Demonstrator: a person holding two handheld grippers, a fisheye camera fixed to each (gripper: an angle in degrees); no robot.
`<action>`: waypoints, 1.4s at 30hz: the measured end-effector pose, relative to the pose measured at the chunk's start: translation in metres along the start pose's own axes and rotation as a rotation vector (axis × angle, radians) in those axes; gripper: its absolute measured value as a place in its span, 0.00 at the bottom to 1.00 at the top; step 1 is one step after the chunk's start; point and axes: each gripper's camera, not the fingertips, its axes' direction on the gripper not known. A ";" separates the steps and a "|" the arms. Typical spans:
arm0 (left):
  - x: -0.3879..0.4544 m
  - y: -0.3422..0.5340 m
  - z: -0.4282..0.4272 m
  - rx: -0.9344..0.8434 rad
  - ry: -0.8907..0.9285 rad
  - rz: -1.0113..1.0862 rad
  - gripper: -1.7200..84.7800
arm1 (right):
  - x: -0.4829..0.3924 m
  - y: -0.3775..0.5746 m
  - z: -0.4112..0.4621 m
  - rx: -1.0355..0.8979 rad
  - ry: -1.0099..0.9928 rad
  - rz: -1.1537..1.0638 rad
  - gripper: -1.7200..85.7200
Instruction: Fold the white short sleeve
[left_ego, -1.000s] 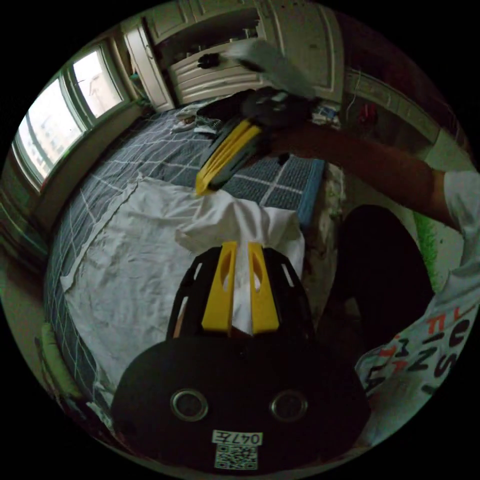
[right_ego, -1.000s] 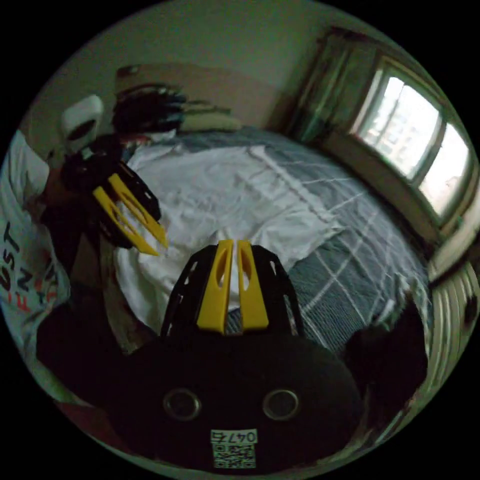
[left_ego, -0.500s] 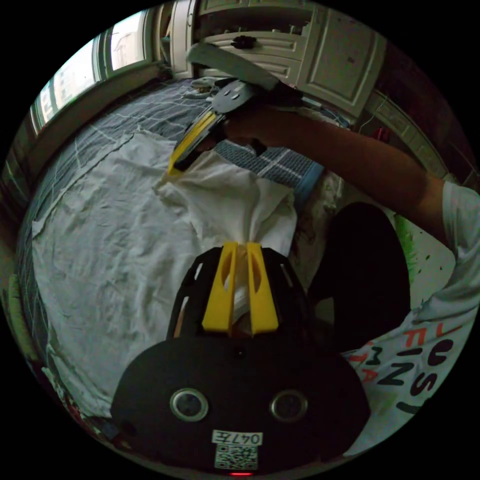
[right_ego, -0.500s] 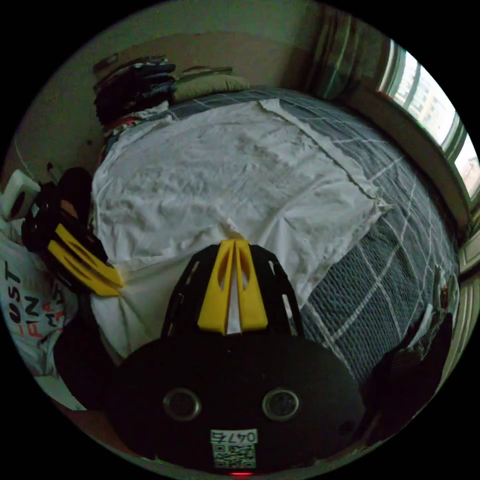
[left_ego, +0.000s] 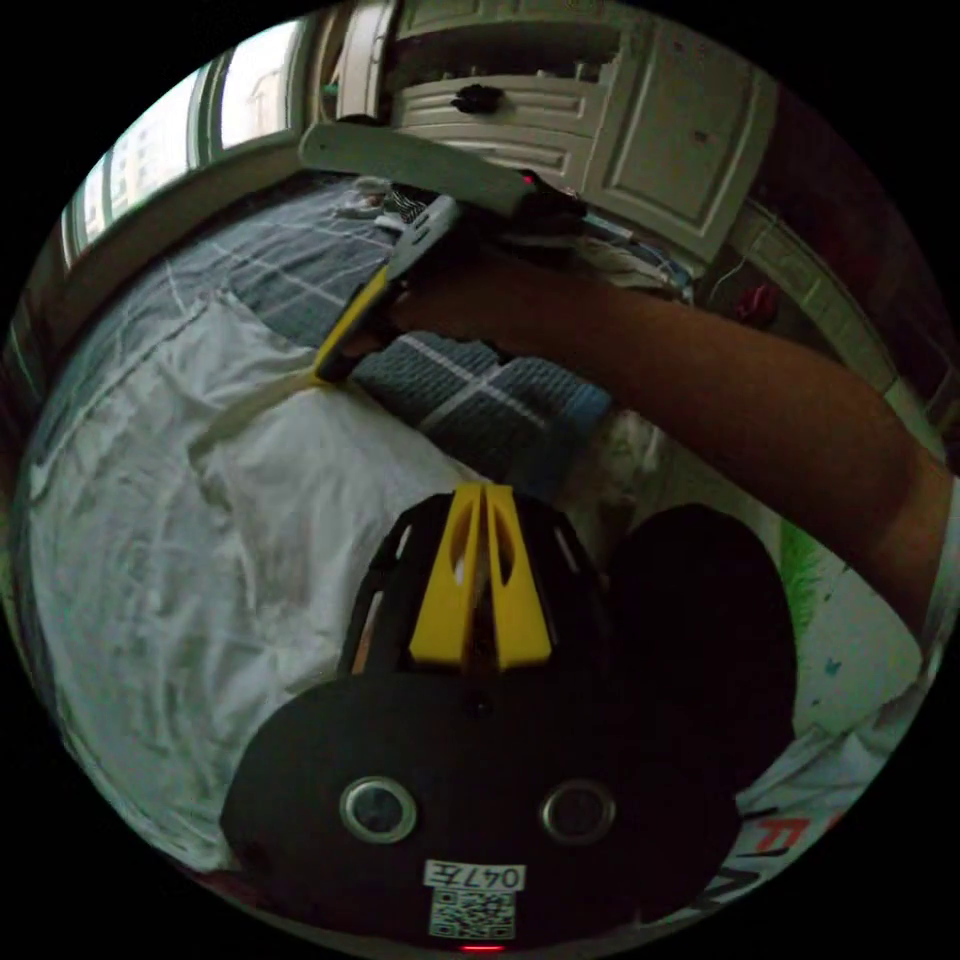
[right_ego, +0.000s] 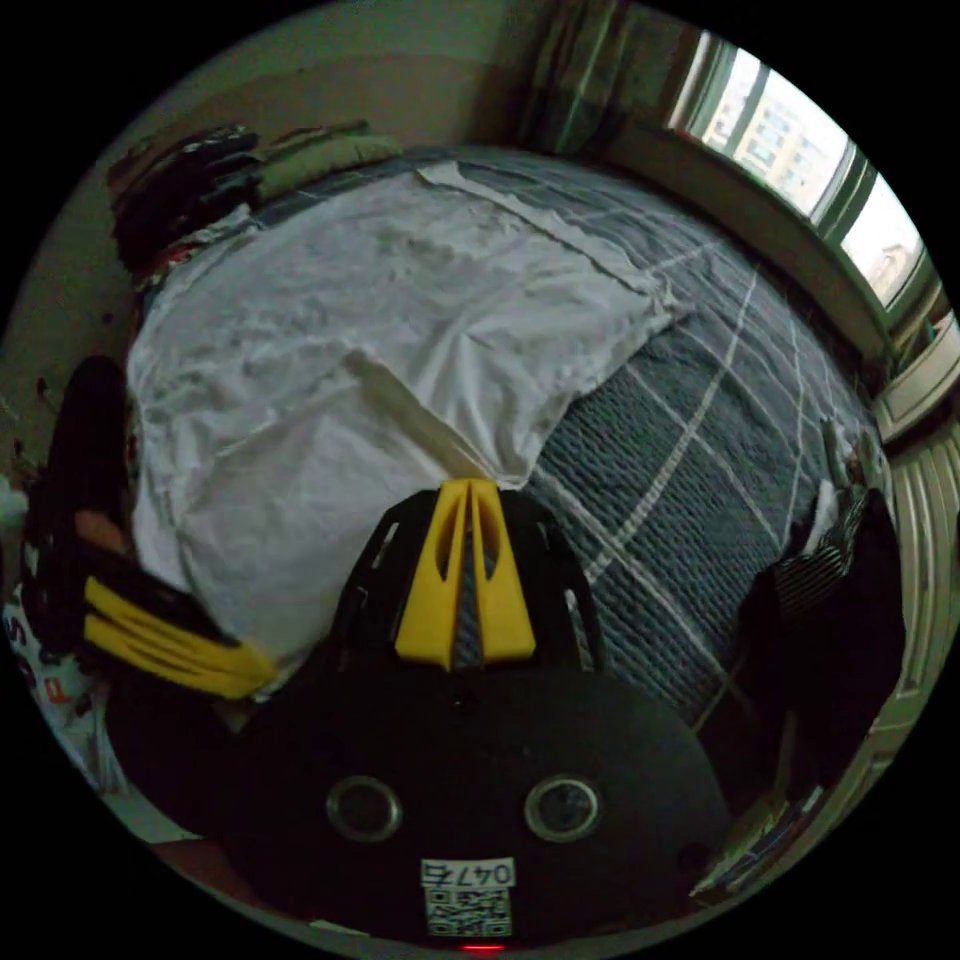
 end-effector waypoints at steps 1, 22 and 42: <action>-0.002 0.016 -0.004 0.027 0.018 -0.016 0.02 | 0.004 -0.007 0.007 0.015 -0.037 0.029 0.01; -0.307 0.446 -0.259 0.145 -0.548 -1.058 0.17 | -0.311 -0.472 0.008 0.302 -0.324 -0.591 0.05; -0.339 0.579 -0.264 0.338 -0.481 -1.121 0.01 | -0.406 -0.678 0.080 0.151 -0.492 -0.740 0.02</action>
